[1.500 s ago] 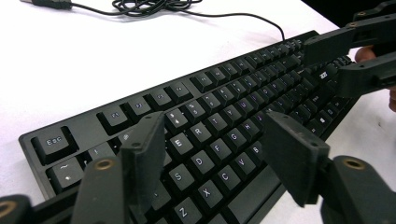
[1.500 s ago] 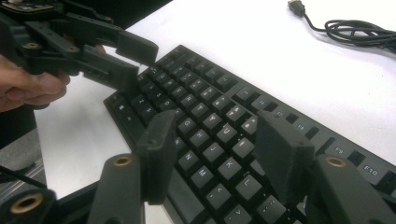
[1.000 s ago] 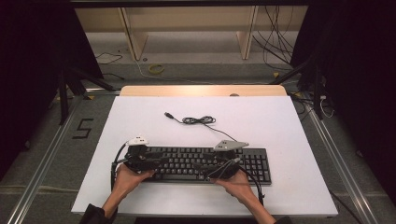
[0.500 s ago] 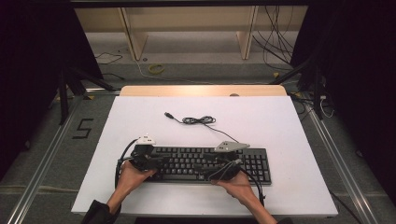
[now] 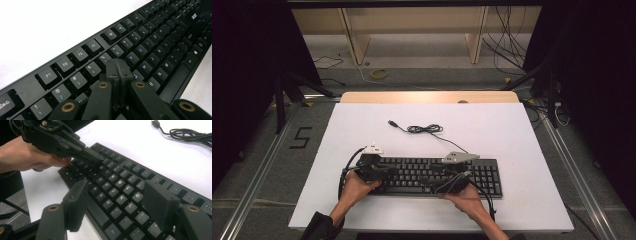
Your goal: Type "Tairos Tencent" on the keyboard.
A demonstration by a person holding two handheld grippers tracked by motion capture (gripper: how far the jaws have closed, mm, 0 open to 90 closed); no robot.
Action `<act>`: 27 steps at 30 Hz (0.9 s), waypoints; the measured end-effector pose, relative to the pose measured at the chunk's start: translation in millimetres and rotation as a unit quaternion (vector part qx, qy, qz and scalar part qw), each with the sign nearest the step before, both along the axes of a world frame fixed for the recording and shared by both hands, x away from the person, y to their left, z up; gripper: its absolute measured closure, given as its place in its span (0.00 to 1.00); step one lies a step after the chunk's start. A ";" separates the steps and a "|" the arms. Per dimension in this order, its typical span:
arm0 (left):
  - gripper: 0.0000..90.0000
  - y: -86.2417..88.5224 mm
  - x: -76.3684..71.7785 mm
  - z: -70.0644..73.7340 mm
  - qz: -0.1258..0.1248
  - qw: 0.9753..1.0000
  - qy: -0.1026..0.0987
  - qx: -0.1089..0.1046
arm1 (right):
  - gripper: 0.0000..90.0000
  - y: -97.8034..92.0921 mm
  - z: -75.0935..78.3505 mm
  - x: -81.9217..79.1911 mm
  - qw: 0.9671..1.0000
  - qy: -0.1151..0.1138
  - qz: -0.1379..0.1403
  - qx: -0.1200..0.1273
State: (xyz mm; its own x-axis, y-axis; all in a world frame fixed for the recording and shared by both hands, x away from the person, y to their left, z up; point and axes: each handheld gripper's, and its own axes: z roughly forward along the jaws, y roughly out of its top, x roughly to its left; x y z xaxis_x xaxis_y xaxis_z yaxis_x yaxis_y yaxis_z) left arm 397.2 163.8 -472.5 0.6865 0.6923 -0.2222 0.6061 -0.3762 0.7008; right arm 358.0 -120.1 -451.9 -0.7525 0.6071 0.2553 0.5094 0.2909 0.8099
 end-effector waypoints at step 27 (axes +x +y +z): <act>0.99 -3.7 1.7 -3.2 -0.002 1.000 0.014 0.002 | 0.40 0.1 0.2 0.0 1.000 -0.001 -0.003 -0.002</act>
State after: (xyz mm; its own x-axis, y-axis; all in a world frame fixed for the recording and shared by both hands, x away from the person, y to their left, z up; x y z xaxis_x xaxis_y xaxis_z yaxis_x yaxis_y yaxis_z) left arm 398.9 160.2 -475.7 0.6823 0.6910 -0.2388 0.6242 -0.3805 0.6824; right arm 358.0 -120.0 -451.6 -0.7502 0.6120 0.2503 0.5085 0.2919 0.8101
